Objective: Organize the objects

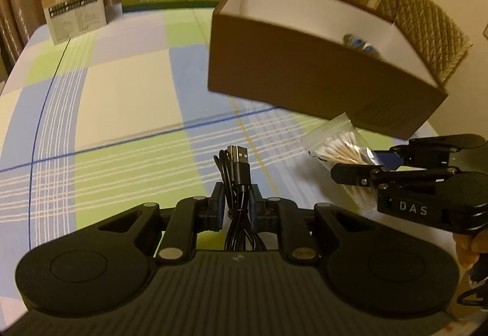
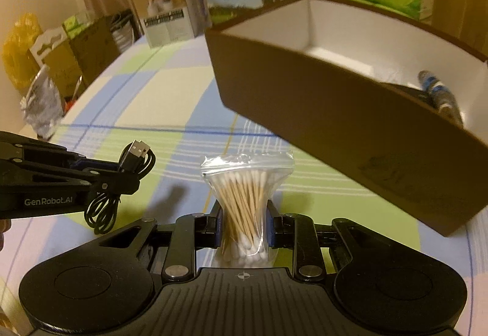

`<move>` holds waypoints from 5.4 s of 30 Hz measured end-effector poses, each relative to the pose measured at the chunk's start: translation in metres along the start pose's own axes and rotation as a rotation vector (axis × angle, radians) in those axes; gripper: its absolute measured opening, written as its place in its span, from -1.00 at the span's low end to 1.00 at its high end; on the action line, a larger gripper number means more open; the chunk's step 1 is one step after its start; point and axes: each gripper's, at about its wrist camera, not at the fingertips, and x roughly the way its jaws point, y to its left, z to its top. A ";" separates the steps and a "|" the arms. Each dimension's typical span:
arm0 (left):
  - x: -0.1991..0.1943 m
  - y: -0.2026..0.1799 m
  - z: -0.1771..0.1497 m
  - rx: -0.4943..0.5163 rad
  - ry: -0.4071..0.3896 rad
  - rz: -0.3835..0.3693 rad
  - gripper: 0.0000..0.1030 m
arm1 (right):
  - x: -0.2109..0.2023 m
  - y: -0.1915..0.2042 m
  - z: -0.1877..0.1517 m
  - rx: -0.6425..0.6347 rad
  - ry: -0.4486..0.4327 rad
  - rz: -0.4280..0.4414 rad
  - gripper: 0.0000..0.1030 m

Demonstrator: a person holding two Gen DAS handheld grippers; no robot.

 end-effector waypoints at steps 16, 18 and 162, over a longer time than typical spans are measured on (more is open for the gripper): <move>-0.030 -0.045 0.051 0.060 -0.144 -0.062 -0.76 | -0.057 -0.028 0.024 0.044 -0.129 -0.010 -0.55; -0.029 -0.051 0.062 0.068 -0.158 -0.068 -0.76 | -0.061 -0.035 0.033 0.053 -0.148 -0.013 -0.55; -0.114 -0.074 0.008 0.009 -0.107 0.045 0.97 | -0.174 -0.033 -0.012 0.211 -0.140 -0.139 0.96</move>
